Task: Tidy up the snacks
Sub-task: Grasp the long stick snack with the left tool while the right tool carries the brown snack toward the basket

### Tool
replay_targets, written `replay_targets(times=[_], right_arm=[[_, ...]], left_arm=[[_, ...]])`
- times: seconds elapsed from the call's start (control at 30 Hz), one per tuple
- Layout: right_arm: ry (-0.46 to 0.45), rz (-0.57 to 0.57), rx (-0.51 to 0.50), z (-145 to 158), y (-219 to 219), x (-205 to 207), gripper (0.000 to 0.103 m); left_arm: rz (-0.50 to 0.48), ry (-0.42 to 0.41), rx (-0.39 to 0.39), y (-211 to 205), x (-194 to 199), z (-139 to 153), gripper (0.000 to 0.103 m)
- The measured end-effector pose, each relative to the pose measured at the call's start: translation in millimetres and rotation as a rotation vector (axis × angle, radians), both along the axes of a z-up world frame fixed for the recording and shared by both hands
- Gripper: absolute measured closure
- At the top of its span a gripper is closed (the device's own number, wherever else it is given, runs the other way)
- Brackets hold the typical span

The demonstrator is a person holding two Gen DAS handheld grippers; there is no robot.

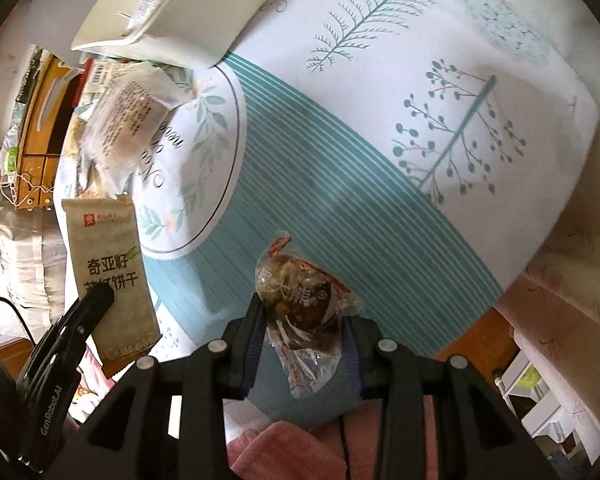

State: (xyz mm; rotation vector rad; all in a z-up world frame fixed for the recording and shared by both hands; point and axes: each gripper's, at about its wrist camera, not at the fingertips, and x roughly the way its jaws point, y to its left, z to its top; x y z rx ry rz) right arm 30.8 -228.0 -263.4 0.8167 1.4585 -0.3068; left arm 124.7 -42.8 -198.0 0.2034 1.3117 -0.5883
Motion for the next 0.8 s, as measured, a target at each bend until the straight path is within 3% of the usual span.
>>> replay_targets(times=[0.2,0.43,0.8], right_arm=[[-0.101,0.035,-0.064,26,18,-9,0.068],[-0.222,0.115,-0.108,56,16,-7,0.068],[-0.335,0.309,-0.176,88,-18,55,0.068]], left_arm=[[0.024,-0.015,-0.07,25,-22,29,0.093],[0.099,-0.031,-0.152,26,-32,57,0.093],[0.255,-0.084,-0.2,-1,-6,87,0.093]])
